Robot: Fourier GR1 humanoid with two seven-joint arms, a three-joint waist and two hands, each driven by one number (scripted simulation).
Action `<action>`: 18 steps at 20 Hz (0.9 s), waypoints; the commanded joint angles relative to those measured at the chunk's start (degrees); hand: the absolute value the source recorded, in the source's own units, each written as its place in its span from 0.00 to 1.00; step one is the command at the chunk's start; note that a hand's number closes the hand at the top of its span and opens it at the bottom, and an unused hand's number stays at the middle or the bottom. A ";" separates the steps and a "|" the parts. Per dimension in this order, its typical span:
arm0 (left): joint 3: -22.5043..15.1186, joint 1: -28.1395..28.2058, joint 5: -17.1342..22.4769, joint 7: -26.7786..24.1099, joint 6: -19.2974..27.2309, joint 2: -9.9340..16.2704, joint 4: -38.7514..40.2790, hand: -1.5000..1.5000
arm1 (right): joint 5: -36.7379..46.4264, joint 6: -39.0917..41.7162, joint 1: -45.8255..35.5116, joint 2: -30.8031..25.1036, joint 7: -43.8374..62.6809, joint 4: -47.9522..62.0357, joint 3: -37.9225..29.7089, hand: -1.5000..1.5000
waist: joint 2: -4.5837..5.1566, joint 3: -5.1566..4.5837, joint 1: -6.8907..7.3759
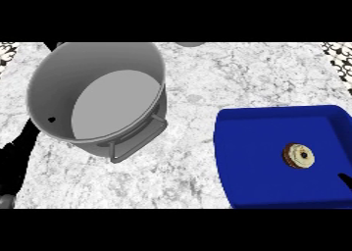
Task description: Pick the cupcake from the tray and place it in the pot
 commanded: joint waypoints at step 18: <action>0.65 -1.74 -4.12 0.50 -3.31 -2.09 0.07 0.50 | 2.51 30.41 -4.54 -22.57 44.35 -16.99 10.14 0.00 | 0.97 -0.14 4.87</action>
